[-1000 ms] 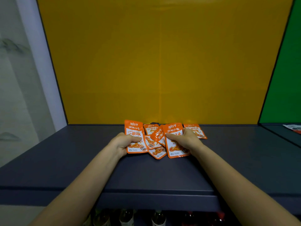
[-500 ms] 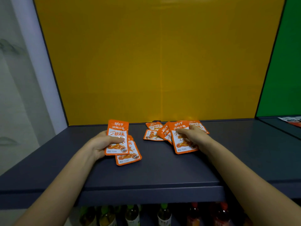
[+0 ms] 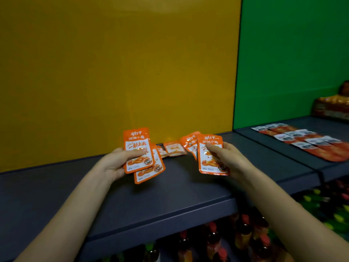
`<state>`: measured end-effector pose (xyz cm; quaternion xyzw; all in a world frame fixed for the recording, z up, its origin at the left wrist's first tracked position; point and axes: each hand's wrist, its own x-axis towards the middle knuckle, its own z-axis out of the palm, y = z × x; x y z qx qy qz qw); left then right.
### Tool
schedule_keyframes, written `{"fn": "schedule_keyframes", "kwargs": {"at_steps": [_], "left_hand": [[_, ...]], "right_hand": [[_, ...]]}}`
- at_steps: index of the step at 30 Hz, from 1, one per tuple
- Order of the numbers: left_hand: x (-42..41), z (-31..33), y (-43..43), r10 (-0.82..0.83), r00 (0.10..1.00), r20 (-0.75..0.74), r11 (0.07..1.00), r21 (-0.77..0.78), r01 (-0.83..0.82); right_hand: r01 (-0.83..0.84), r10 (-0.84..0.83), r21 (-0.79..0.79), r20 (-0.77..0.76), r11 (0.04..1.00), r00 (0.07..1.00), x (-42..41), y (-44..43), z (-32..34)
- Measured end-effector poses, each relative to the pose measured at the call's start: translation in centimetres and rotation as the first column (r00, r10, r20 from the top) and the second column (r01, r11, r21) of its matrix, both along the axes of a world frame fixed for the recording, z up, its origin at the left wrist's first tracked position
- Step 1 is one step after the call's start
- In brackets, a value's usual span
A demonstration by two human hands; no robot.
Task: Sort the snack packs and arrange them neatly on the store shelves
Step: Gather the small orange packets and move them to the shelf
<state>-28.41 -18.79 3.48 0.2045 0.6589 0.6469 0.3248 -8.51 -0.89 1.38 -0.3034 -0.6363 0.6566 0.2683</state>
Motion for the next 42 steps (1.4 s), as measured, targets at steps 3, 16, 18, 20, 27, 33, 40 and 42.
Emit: {"fn": "schedule_keyframes", "kwargs": {"at_steps": [3, 16, 18, 20, 27, 33, 40, 42], "left_hand": [[4.0, -0.3, 5.2, -0.063, 0.998, 0.004, 0.998, -0.018, 0.063], [23.7, -1.6, 25.8, -0.268, 0.963, -0.023, 0.963, 0.003, 0.268], [25.8, -1.5, 28.4, -0.293, 0.956, -0.022, 0.956, 0.002, 0.293], [27.5, -1.1, 30.7, -0.309, 0.951, -0.029, 0.951, 0.001, 0.309], [30.9, 0.3, 38.8, -0.344, 0.934, -0.093, 0.938, 0.009, 0.346], [31.0, 0.7, 45.7, -0.344, 0.93, -0.127, 0.938, -0.012, 0.346], [29.2, 2.2, 52.8, -0.271, 0.95, -0.157, 0.963, -0.043, 0.268], [28.8, 2.4, 54.2, -0.257, 0.949, -0.183, 0.966, -0.055, 0.251]], "right_hand": [[0.064, -0.064, -0.009, -0.024, 0.998, 0.998, 4.8, 3.1, 0.1], [0.328, -0.329, -0.017, -0.034, 0.944, 0.944, 27.4, 19.2, 0.5], [0.36, -0.36, 0.003, -0.038, 0.933, 0.932, 29.9, 21.5, 0.8], [0.377, -0.376, 0.016, -0.028, 0.926, 0.926, 31.9, 23.7, 0.9], [0.383, -0.383, 0.012, -0.012, 0.924, 0.924, 35.0, 31.8, 0.6], [0.345, -0.346, 0.058, 0.002, 0.937, 0.938, 33.4, 39.9, -0.3], [0.272, -0.277, 0.081, 0.055, 0.959, 0.959, 29.4, 49.5, -0.6], [0.238, -0.247, 0.091, 0.1, 0.967, 0.964, 28.2, 51.6, -1.0]]}}
